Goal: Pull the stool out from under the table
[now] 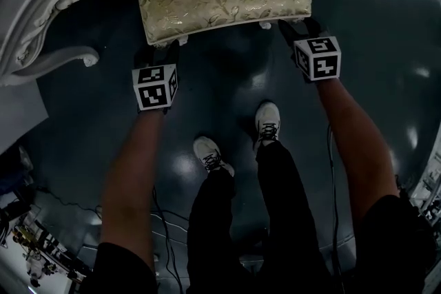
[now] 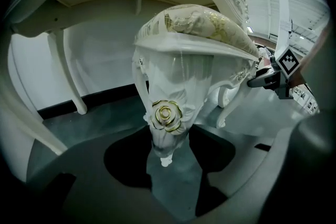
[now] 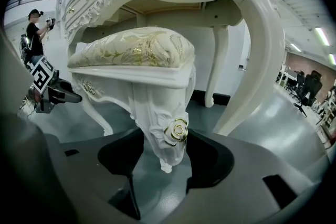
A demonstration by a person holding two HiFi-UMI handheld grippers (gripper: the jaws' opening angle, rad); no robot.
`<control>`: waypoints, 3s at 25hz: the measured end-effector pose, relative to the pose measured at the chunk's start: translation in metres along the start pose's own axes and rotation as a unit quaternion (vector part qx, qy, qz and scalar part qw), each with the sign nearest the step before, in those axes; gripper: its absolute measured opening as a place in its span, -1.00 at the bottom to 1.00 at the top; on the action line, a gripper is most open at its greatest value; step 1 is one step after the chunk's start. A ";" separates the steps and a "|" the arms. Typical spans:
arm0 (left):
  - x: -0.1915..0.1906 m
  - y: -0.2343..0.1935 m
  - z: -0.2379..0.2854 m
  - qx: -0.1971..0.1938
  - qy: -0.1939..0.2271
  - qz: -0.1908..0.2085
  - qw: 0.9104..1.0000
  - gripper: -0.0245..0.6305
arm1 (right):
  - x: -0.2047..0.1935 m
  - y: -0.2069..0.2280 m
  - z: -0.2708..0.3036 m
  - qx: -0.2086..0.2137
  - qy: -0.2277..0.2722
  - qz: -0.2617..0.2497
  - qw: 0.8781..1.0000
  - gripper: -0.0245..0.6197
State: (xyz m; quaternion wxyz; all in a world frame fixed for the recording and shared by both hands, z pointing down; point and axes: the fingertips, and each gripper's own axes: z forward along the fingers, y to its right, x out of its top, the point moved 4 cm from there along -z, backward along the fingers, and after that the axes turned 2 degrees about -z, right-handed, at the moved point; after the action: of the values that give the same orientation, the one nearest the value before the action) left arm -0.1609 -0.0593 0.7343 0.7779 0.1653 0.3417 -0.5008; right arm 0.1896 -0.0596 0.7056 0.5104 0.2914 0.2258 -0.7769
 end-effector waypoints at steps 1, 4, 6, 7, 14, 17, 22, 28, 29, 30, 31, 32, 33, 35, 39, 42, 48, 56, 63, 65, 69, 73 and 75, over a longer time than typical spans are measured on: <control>0.000 0.000 0.000 -0.001 -0.004 0.002 1.000 -0.24 | -0.001 0.000 0.000 -0.001 -0.002 0.004 1.000 -0.07; 0.000 0.000 0.003 0.005 0.002 0.006 1.000 -0.24 | -0.001 0.001 0.004 -0.003 0.008 0.001 1.000 -0.07; 0.000 -0.001 0.004 0.009 0.008 0.008 1.000 -0.24 | -0.001 0.003 0.006 -0.005 0.014 0.000 1.000 -0.07; 0.000 -0.001 0.004 0.010 0.008 0.009 1.000 -0.24 | -0.002 0.002 0.006 -0.006 0.014 0.000 1.000 -0.07; -0.001 -0.002 0.004 0.003 -0.008 0.007 1.000 -0.24 | 0.000 0.000 0.003 -0.007 -0.002 0.004 1.000 -0.07; 0.001 -0.002 0.000 0.005 -0.023 0.009 1.000 -0.24 | 0.000 -0.001 0.003 0.000 -0.013 0.010 1.000 -0.07; 0.001 -0.001 -0.002 0.003 -0.040 0.007 0.999 -0.24 | -0.001 -0.001 0.001 0.004 -0.027 0.014 1.000 -0.07; 0.002 -0.005 -0.003 0.005 -0.054 0.020 0.998 -0.24 | -0.003 -0.006 -0.002 0.008 -0.044 0.028 0.999 -0.07; 0.003 -0.005 -0.003 0.007 -0.053 0.023 0.998 -0.24 | -0.003 -0.006 -0.001 0.010 -0.041 0.032 0.999 -0.07; 0.004 -0.005 -0.004 0.010 -0.052 0.024 0.998 -0.24 | -0.003 -0.006 -0.001 0.013 -0.038 0.033 0.999 -0.07; 0.006 -0.005 -0.004 0.014 -0.052 0.021 0.998 -0.24 | -0.002 -0.004 0.000 0.016 -0.035 0.032 0.999 -0.07; 0.007 -0.004 -0.005 0.018 -0.052 0.016 0.998 -0.24 | 0.000 -0.002 0.001 0.020 -0.033 0.028 0.999 -0.07; 0.008 -0.003 -0.005 0.024 -0.053 0.012 0.998 -0.24 | 0.002 0.000 0.003 0.024 -0.030 0.024 0.999 -0.07; 0.006 -0.001 -0.008 0.032 -0.057 0.007 0.998 -0.24 | 0.002 0.000 0.004 0.032 -0.028 0.022 0.999 -0.07; 0.006 0.003 -0.009 0.041 -0.065 0.001 0.997 -0.24 | 0.001 0.004 0.005 0.041 -0.032 0.021 0.998 -0.07; 0.001 0.009 -0.012 0.053 -0.080 -0.009 0.995 -0.24 | 0.001 0.006 0.006 0.057 -0.044 0.012 0.997 -0.07; 0.004 0.009 -0.005 0.072 -0.104 -0.008 0.992 -0.24 | 0.002 0.013 0.015 0.078 -0.054 0.008 0.995 -0.08; 0.006 0.015 -0.011 0.078 -0.115 -0.030 0.990 -0.24 | 0.010 0.020 0.014 0.082 -0.065 0.005 0.994 -0.08; 0.003 0.006 -0.010 0.065 -0.106 -0.011 0.992 -0.24 | 0.002 0.009 0.013 0.070 -0.071 0.018 0.995 -0.08; 0.004 0.007 -0.010 0.055 -0.109 -0.011 0.992 -0.24 | 0.001 0.007 0.010 0.065 -0.077 0.022 0.995 -0.08; 0.008 0.006 -0.011 0.042 -0.112 -0.013 0.993 -0.24 | 0.001 0.002 0.008 0.060 -0.085 0.026 0.994 -0.08; 0.008 0.004 -0.011 0.037 -0.111 -0.012 0.993 -0.24 | 0.000 0.000 0.005 0.055 -0.089 0.031 0.994 -0.08; 0.009 0.003 -0.010 0.036 -0.111 -0.013 0.993 -0.24 | 0.000 0.000 0.005 0.054 -0.092 0.030 0.994 -0.08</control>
State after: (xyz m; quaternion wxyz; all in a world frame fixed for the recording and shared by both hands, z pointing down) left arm -0.1593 -0.0575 0.7208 0.7979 0.1319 0.2374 -0.5381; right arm 0.1885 -0.0627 0.7093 0.5356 0.2521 0.1269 -0.7959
